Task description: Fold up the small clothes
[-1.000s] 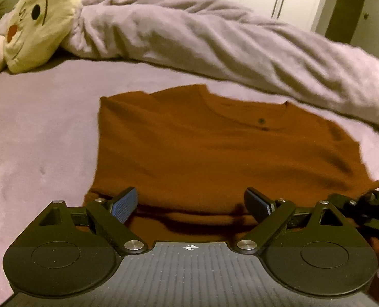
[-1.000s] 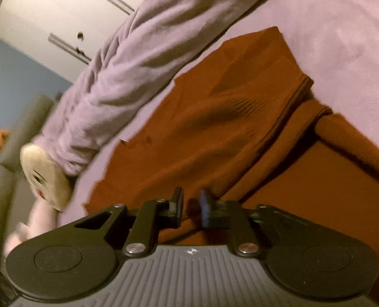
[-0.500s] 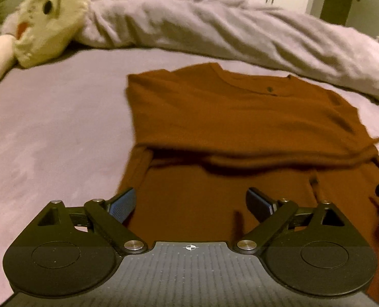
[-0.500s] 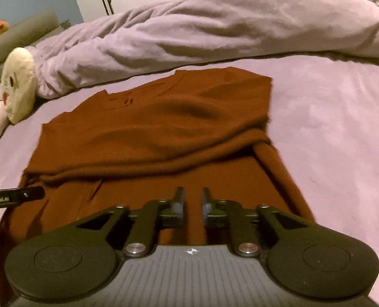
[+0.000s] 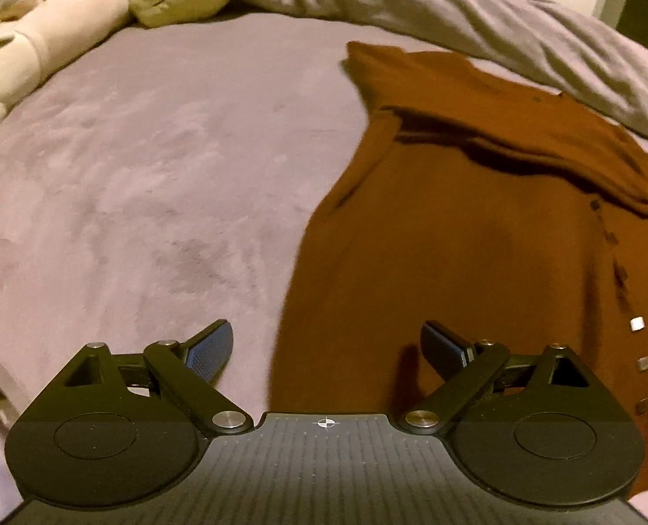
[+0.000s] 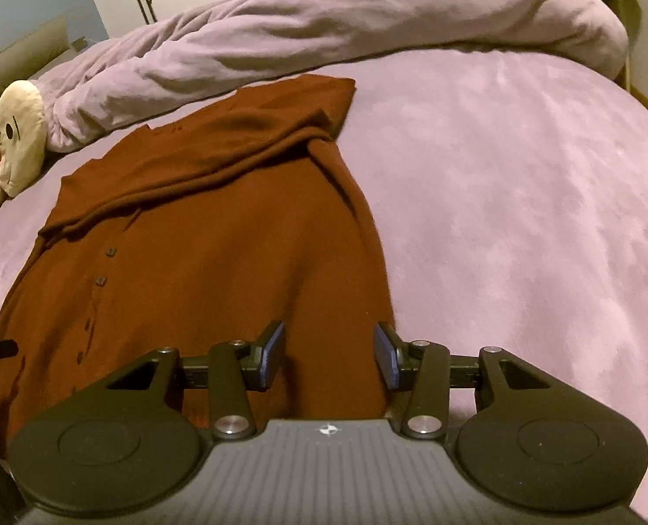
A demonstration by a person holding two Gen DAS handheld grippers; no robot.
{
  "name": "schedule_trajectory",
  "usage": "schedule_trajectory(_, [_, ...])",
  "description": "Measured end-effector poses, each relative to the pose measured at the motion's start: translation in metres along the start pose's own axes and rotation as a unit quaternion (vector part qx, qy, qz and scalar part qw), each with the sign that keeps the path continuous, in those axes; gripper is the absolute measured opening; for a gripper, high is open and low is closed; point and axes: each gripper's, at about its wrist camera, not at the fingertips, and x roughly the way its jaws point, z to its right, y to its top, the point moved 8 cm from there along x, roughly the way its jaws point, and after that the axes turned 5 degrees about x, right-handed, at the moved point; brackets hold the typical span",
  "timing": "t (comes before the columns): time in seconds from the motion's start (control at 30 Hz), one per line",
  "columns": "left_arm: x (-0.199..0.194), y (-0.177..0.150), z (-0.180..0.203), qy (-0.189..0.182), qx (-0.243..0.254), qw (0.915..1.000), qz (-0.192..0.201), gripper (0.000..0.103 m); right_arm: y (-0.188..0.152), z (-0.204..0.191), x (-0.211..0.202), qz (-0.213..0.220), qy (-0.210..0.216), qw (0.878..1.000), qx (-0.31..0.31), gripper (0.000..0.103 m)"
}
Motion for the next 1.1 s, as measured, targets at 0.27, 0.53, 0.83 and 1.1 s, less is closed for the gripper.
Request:
schedule_trajectory(0.27, [0.002,-0.008,0.003,-0.016,0.010,0.9996,-0.019,0.091,-0.006,0.010,-0.004,-0.014,-0.016,1.000,-0.002,0.044])
schedule_trajectory(0.53, [0.001,-0.010,-0.002,-0.011,0.019,0.9995,-0.024,0.068,-0.022,0.010,0.005,-0.051,0.016,0.999,0.011,0.012])
schedule_trajectory(0.83, [-0.002,0.001,0.000,-0.101,0.023,0.9929,-0.060,0.010,-0.016,0.011,-0.001,-0.075,0.077,0.993,0.051,0.006])
schedule_trajectory(1.1, [-0.029,0.084,0.015,-0.219,-0.029,0.9754,0.003,0.008,0.034,-0.010,-0.007,-0.046,0.169,0.978,0.113,0.005])
